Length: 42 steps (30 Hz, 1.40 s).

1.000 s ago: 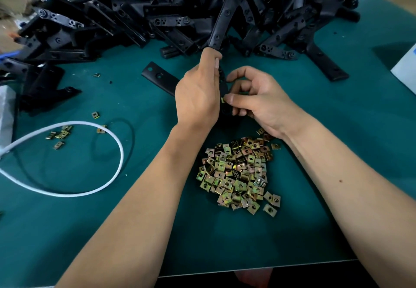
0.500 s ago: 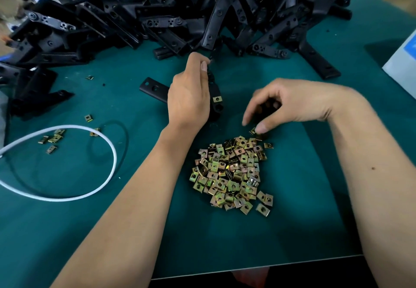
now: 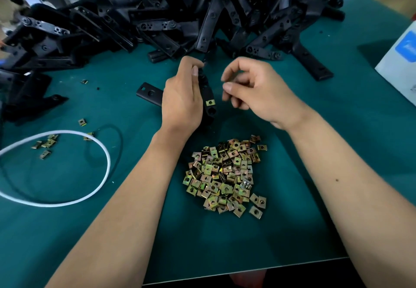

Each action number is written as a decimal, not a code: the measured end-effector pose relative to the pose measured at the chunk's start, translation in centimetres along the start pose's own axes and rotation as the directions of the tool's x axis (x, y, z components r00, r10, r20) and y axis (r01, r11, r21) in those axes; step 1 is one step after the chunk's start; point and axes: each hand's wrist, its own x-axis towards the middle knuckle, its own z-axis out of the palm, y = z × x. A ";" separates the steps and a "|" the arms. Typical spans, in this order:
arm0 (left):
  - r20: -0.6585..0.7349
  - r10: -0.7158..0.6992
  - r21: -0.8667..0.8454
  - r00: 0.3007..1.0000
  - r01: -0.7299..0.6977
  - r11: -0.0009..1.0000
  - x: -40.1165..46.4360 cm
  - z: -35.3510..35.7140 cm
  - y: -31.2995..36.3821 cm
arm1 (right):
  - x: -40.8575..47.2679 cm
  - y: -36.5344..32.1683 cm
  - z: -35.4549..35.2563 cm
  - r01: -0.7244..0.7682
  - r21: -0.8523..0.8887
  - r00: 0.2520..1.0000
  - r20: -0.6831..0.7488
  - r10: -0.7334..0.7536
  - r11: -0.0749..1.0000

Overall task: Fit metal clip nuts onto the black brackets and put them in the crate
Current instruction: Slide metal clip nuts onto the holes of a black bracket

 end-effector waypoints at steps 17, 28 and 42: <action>0.022 0.049 -0.002 0.999 -0.049 0.999 -0.1 -0.3 0.3 | -0.1 0.1 3.0 -0.200 0.451 0.948 -0.136 0.289 0.870; 0.067 0.067 0.032 0.995 -0.069 0.997 -0.1 -0.4 0.8 | -0.1 0.0 3.4 -0.193 0.368 0.958 -0.127 0.255 0.909; 0.054 0.073 0.039 0.996 -0.075 0.996 -0.1 -0.5 0.9 | 0.1 0.1 3.6 -0.206 0.365 0.945 -0.166 0.281 0.908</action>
